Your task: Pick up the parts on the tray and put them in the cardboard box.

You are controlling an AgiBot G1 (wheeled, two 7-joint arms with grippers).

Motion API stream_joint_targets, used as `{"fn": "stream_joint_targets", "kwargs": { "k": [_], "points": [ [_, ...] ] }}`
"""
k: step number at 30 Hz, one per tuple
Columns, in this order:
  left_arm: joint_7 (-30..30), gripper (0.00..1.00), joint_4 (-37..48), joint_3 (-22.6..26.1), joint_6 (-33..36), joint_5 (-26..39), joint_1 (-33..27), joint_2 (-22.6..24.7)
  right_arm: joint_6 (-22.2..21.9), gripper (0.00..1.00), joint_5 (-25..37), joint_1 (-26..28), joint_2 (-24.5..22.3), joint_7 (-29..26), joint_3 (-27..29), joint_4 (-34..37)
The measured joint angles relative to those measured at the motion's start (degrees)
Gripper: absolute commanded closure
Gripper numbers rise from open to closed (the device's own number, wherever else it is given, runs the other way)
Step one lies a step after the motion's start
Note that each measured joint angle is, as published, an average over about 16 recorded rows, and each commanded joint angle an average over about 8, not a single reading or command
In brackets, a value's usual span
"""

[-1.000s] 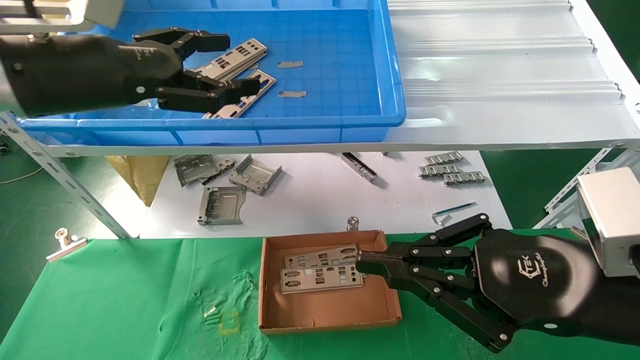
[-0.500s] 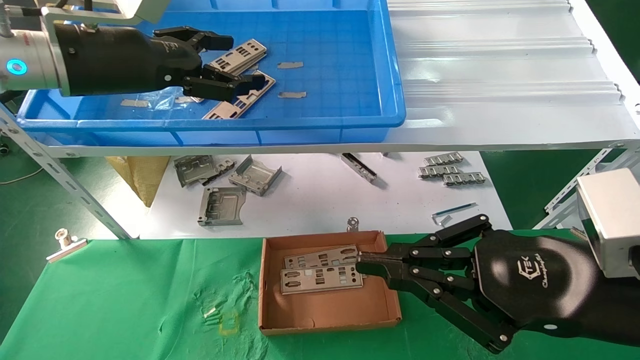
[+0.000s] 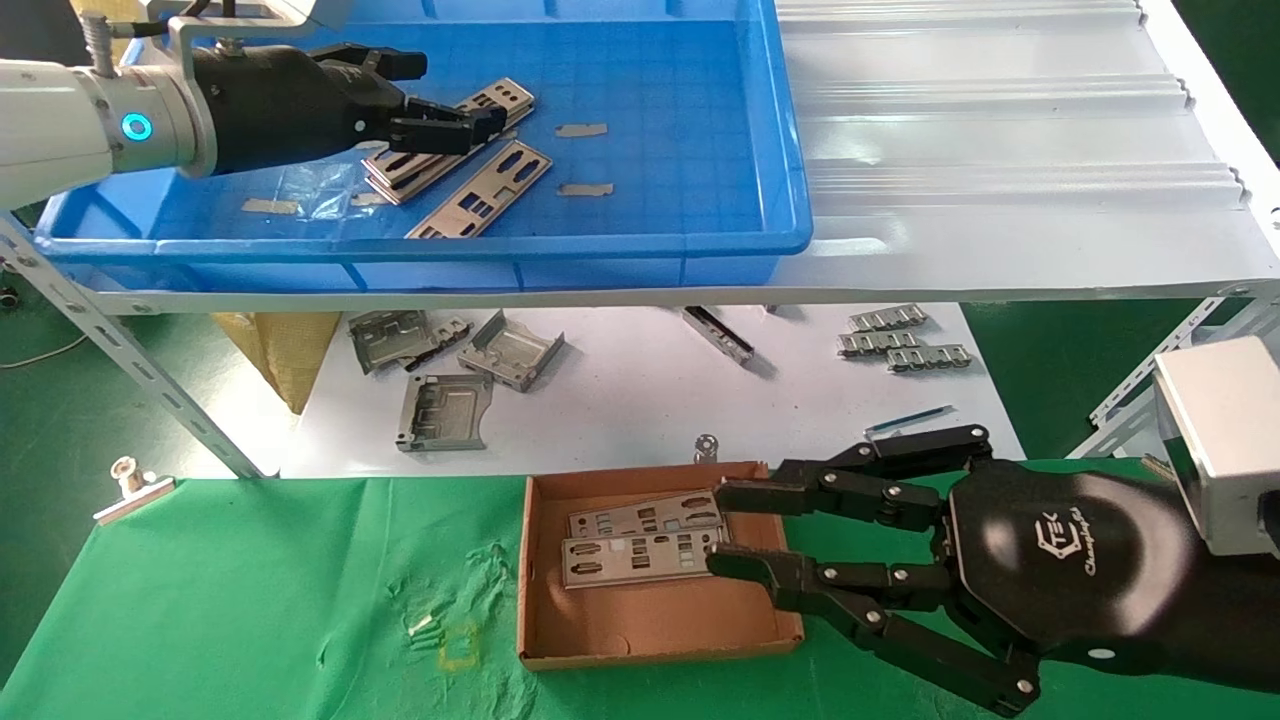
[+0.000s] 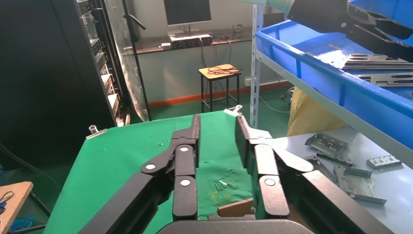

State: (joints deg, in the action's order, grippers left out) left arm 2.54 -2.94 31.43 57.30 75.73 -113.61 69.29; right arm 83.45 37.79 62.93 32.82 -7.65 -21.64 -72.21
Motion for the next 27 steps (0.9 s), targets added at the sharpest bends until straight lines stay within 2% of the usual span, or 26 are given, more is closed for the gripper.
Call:
{"fn": "stream_joint_targets", "kwargs": {
  "k": [7, 8, 9, 15, 16, 17, 27],
  "points": [
    [0.89, 0.0, 1.32, -0.1, -1.26, -0.13, 0.17, 1.16, 0.0, 0.0, 0.0, 0.0, 0.0, 0.0, 0.0, 0.0],
    [1.08, 0.04, 1.43, -0.1, -1.43, -0.12, 0.21, 1.29, 0.0, 0.0, 0.0, 0.0, 0.0, 0.0, 0.0, 0.0],
    [1.27, 0.12, 1.51, -0.09, -1.59, -0.11, 0.25, 1.4, 0.0, 0.0, 0.0, 0.0, 0.0, 0.0, 0.0, 0.0],
    [2.45, 0.88, 1.88, -0.04, -2.51, -0.03, 0.45, 1.97, 0.0, 0.0, 0.0, 0.0, 0.0, 0.0, -0.01, 0.0],
    [2.58, 0.97, 1.95, -0.06, -2.67, -0.06, 0.49, 2.04, 0.0, 0.0, 0.0, 0.0, 0.0, 0.0, -0.01, 0.0],
    [2.68, 1.0, 2.03, -0.09, -2.84, -0.1, 0.52, 2.11, 0.0, 0.0, 0.0, 0.0, 0.0, 0.0, -0.01, 0.0],
    [2.88, 1.0, 2.71, -0.62, -4.2, -0.83, 0.89, 2.78, 0.0, 0.0, -0.01, 0.0, 0.0, 0.0, -0.01, 0.0]
  ]
}}
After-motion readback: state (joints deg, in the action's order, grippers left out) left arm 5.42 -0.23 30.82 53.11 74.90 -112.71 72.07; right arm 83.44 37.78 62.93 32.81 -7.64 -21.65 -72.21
